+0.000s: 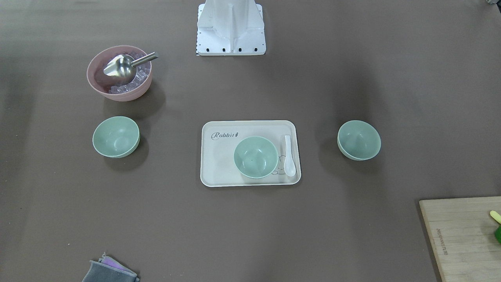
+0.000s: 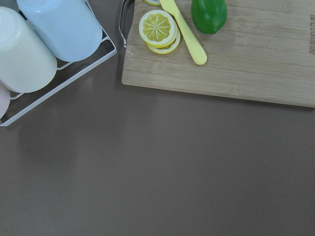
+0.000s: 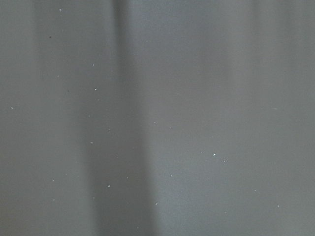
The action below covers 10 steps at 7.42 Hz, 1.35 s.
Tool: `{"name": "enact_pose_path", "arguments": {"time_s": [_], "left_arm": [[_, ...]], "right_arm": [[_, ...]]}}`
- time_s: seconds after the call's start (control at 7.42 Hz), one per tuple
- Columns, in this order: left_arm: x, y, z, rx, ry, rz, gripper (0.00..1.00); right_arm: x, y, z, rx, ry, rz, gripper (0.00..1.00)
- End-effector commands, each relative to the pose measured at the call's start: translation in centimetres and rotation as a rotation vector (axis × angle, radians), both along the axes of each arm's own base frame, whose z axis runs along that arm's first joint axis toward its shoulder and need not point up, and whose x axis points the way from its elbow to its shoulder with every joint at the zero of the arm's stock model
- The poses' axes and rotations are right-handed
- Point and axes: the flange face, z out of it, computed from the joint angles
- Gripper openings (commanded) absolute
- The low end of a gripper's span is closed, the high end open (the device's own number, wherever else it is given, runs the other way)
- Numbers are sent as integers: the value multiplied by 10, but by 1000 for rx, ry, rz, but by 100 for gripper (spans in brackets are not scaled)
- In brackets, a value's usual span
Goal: Stack green bowls together
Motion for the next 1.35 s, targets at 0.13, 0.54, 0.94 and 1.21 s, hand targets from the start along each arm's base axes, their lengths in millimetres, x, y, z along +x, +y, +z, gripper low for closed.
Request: {"name": "enact_pose_path", "arguments": {"time_s": [0.13, 0.54, 0.94, 1.21], "left_arm": [[-1, 0, -3, 11, -9, -1, 98], [-3, -3, -4, 17, -32, -7, 98], [-3, -1, -4, 20, -47, -9, 98], [-3, -1, -3, 20, -49, -9, 98]], "right_arm": [[-1, -3, -3, 8, 0, -1, 100], [-1, -11, -10, 24, 5, -1, 100], [-1, -10, -11, 23, 0, 0, 100], [-1, -11, -13, 27, -3, 0, 100]]}}
